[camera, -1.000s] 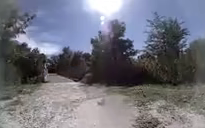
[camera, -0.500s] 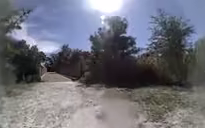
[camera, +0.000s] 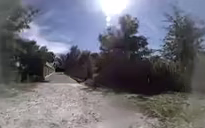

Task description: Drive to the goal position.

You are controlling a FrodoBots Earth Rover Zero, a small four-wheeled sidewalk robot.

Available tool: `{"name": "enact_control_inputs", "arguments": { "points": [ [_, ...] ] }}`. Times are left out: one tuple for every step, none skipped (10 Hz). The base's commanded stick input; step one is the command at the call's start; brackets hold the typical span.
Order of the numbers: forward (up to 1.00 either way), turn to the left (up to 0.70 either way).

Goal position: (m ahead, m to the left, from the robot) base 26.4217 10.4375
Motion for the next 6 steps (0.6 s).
{"name": "enact_control_inputs", "arguments": {
  "points": [
    [0.85,0.24],
    [0.85,0.10],
    [0.85,0.00],
    [0.85,0.00],
    [0.85,0.00],
    [0.85,0.00]
  ]
}}
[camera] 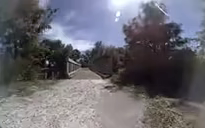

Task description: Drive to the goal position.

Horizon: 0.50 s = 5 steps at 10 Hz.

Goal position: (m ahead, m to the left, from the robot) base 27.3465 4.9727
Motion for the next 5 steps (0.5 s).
{"name": "enact_control_inputs", "arguments": {
  "points": [
    [0.85,0.00],
    [0.85,0.00],
    [0.85,0.00],
    [0.85,0.00],
    [0.82,0.00]
  ]
}}
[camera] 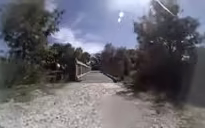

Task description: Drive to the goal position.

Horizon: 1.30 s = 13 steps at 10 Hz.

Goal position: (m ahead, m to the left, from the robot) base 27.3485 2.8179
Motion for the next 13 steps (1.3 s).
{"name": "enact_control_inputs", "arguments": {
  "points": [
    [0.81,0.00],
    [0.81,0.00],
    [0.81,0.00],
    [0.81,0.00],
    [0.82,0.00],
    [0.81,0.00],
    [0.81,0.00],
    [0.81,0.00],
    [0.82,0.00],
    [0.82,0.00],
    [0.82,0.00],
    [0.82,0.00],
    [0.82,0.00]
  ]
}}
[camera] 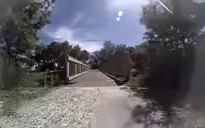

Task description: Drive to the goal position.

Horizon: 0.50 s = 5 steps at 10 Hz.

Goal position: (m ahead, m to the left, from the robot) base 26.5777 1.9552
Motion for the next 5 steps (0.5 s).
{"name": "enact_control_inputs", "arguments": {
  "points": [
    [0.82,0.00],
    [0.82,0.00],
    [0.82,0.00],
    [0.82,0.00],
    [0.82,0.00]
  ]
}}
